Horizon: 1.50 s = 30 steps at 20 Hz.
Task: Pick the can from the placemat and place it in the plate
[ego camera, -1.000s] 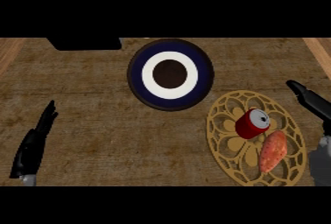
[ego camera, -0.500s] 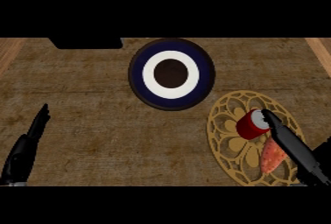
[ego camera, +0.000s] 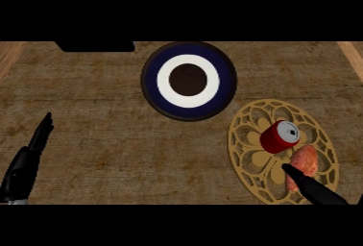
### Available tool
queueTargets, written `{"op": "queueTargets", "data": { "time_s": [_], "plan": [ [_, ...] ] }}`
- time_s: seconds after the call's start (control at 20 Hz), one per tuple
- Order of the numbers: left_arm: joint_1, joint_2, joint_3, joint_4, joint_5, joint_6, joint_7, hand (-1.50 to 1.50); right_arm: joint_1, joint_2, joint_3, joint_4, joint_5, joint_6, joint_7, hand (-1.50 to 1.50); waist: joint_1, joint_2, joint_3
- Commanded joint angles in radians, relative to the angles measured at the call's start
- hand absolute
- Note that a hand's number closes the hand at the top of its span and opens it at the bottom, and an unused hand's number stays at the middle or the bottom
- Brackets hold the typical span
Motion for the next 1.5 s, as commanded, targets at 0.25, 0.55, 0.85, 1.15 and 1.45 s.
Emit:
{"op": "queueTargets", "data": {
  "time_s": [0.25, 0.55, 0.85, 1.15, 1.45],
  "plan": [
    [-0.026, -0.032, -0.014, 0.001, -0.025, 0.013, 0.007, 0.0, -0.12, -0.189, -0.105, -0.141, 0.052, 0.339, 0.597, -1.5, 0.026, 0.005, 0.005],
    [-0.018, -0.019, -0.003, -0.008, -0.01, -0.035, 0.009, 0.0, -0.251, -0.239, -0.13, -0.099, -0.064, 0.489, 0.746, -1.5, 0.023, 0.003, 0.007],
    [-0.035, -0.009, 0.035, 0.041, -0.001, -0.049, -0.021, 0.0, -0.262, -0.286, -0.088, 0.009, -0.168, 0.587, 0.721, -1.5, 0.018, 0.003, 0.008],
    [-0.029, -0.012, 0.052, 0.024, -0.007, -0.064, -0.014, 0.0, -0.374, -0.273, -0.089, 0.203, -0.232, 0.622, 0.63, -1.5, 0.025, 0.003, 0.009],
    [0.007, -0.044, 0.072, 0.047, -0.033, -0.081, -0.07, 0.0, -0.352, -0.214, -0.063, 0.133, -0.225, 0.653, 0.649, -1.5, 0.014, 0.0, 0.008]
  ]
}}
